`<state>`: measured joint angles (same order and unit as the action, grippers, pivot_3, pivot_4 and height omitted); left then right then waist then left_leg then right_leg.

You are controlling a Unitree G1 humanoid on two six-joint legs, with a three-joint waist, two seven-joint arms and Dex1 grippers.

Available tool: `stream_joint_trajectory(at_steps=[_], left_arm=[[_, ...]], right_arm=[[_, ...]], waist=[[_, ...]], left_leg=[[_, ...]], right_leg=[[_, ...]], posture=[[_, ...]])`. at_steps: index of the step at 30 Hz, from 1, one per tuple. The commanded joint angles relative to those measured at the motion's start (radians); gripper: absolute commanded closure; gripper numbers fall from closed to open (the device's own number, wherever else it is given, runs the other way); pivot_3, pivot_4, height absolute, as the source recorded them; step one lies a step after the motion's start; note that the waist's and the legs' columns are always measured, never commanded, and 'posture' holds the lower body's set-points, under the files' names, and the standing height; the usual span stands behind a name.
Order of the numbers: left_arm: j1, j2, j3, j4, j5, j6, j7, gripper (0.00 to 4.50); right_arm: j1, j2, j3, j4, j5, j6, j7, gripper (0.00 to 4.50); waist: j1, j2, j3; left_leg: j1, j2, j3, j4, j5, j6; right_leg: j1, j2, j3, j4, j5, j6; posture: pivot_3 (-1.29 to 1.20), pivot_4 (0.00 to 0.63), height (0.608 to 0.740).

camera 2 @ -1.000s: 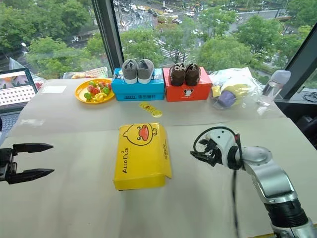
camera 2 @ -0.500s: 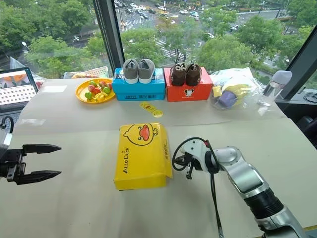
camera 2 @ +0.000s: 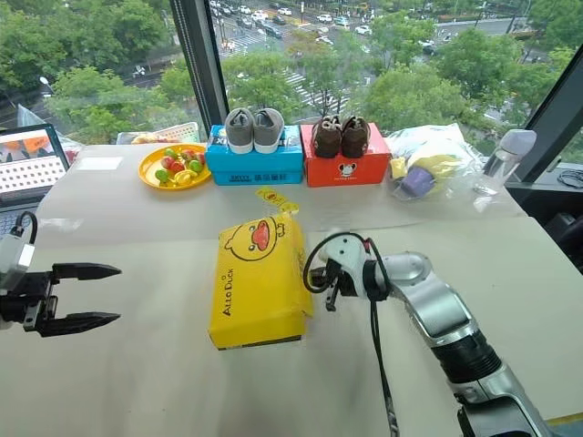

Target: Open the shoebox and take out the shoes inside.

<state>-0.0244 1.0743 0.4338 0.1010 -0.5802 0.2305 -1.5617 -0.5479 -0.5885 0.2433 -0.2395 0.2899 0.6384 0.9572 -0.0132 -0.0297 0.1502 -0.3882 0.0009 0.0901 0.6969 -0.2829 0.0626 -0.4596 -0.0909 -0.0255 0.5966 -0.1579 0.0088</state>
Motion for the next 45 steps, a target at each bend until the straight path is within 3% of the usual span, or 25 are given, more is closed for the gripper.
stream_joint_trajectory(at_steps=[1, 6, 10, 15, 19, 22, 25, 28, 33, 40, 42, 45], left_arm=[[-0.014, 0.012, 0.013, -0.004, 0.001, -0.014, -0.007, 0.00], [-0.010, 0.029, 0.051, -0.036, -0.026, 0.016, -0.008, 0.00], [-0.024, 0.047, 0.094, -0.057, -0.047, 0.044, 0.003, 0.00], [-0.041, 0.074, 0.144, -0.086, -0.084, 0.101, 0.009, 0.00], [-0.062, 0.092, 0.178, -0.111, -0.117, 0.146, 0.017, 0.00], [-0.068, 0.093, 0.187, -0.143, -0.132, 0.172, 0.024, 0.00], [-0.065, 0.089, 0.184, -0.161, -0.133, 0.180, 0.030, 0.00], [-0.067, 0.089, 0.185, -0.166, -0.132, 0.184, 0.032, 0.00], [-0.080, 0.090, 0.166, -0.169, -0.129, 0.183, 0.035, 0.00], [-0.070, 0.062, 0.090, -0.189, -0.094, 0.149, 0.041, 0.00], [-0.064, 0.056, 0.070, -0.201, -0.085, 0.144, 0.041, 0.00], [-0.066, 0.049, 0.057, -0.218, -0.094, 0.152, 0.047, 0.00]], right_arm=[[-0.058, 0.023, -0.048, -0.094, 0.078, 0.064, -0.005, 4.49], [-0.166, 0.122, -0.007, -0.100, 0.108, 0.105, -0.034, 4.49], [-0.273, 0.281, 0.061, -0.012, 0.089, 0.094, -0.081, 4.49], [-0.334, 0.393, 0.129, 0.088, 0.052, 0.056, -0.103, 4.49], [-0.336, 0.420, 0.265, 0.224, -0.065, -0.022, -0.094, 4.49], [-0.330, 0.457, 0.396, 0.445, -0.198, -0.076, -0.129, 4.49], [-0.324, 0.460, 0.437, 0.554, -0.275, -0.143, -0.145, 4.49], [-0.316, 0.461, 0.403, 0.545, -0.267, -0.149, -0.135, 4.49], [-0.320, 0.449, 0.303, 0.422, -0.223, -0.066, -0.135, 4.49], [-0.312, 0.363, 0.029, -0.021, -0.078, 0.384, -0.213, 4.49], [-0.298, 0.323, -0.037, -0.138, -0.066, 0.534, -0.262, 4.49], [-0.270, 0.274, -0.076, -0.279, -0.093, 0.708, -0.355, 4.49]], waist=[[-0.001, 0.000, 0.000], [-0.003, 0.000, 0.000], [-0.008, 0.000, 0.000], [-0.005, 0.000, 0.000], [-0.003, 0.000, 0.000], [-0.008, 0.000, 0.000], [-0.017, -0.001, -0.001], [-0.019, 0.000, 0.000], [-0.014, 0.001, 0.001], [0.002, -0.003, -0.001], [0.000, -0.005, -0.002], [-0.001, -0.005, -0.003]], left_leg=[[0.000, 0.000, 0.000, 0.000, 0.000, 0.000], [0.000, 0.000, 0.000, 0.000, 0.000, 0.000], [0.000, 0.001, 0.000, 0.000, 0.001, -0.001], [0.000, 0.000, -0.002, 0.000, 0.002, -0.004], [-0.001, -0.001, -0.002, 0.000, 0.004, -0.008], [-0.001, -0.001, -0.002, 0.000, 0.005, -0.009], [0.002, 0.000, -0.002, 0.000, 0.006, -0.012], [0.010, 0.000, -0.002, -0.001, 0.004, -0.008], [0.017, 0.007, -0.003, -0.001, 0.006, -0.021], [0.007, 0.010, -0.003, -0.001, 0.009, -0.022], [0.002, 0.010, -0.003, -0.002, 0.011, -0.018], [-0.003, 0.011, -0.003, -0.002, 0.009, -0.021]], right_leg=[[0.000, 0.000, 0.000, 0.000, 0.000, 0.000], [0.000, 0.000, 0.000, 0.000, 0.000, 0.000], [-0.001, 0.001, -0.001, 0.001, 0.001, 0.000], [-0.002, 0.000, -0.004, 0.005, 0.002, 0.000], [-0.002, -0.002, -0.008, 0.005, 0.001, -0.001], [-0.001, -0.002, -0.009, 0.005, 0.001, -0.002], [-0.001, -0.002, -0.009, 0.009, 0.001, -0.002], [0.003, -0.002, -0.009, 0.014, -0.005, -0.007], [0.007, 0.000, -0.014, 0.016, -0.007, -0.004], [-0.001, 0.001, -0.017, 0.016, -0.002, -0.011], [-0.006, 0.002, -0.017, 0.016, 0.003, -0.018], [-0.012, 0.003, -0.018, 0.016, 0.004, -0.016]], posture=[[0.00, 0.150, 0.731], [0.00, 0.150, 0.731], [0.00, 0.150, 0.731], [0.00, 0.150, 0.731], [0.00, 0.150, 0.731], [0.00, 0.150, 0.731], [0.00, 0.150, 0.731], [0.00, 0.150, 0.731], [0.00, 0.150, 0.731], [0.00, 0.150, 0.731], [0.00, 0.150, 0.731], [0.00, 0.150, 0.731]])
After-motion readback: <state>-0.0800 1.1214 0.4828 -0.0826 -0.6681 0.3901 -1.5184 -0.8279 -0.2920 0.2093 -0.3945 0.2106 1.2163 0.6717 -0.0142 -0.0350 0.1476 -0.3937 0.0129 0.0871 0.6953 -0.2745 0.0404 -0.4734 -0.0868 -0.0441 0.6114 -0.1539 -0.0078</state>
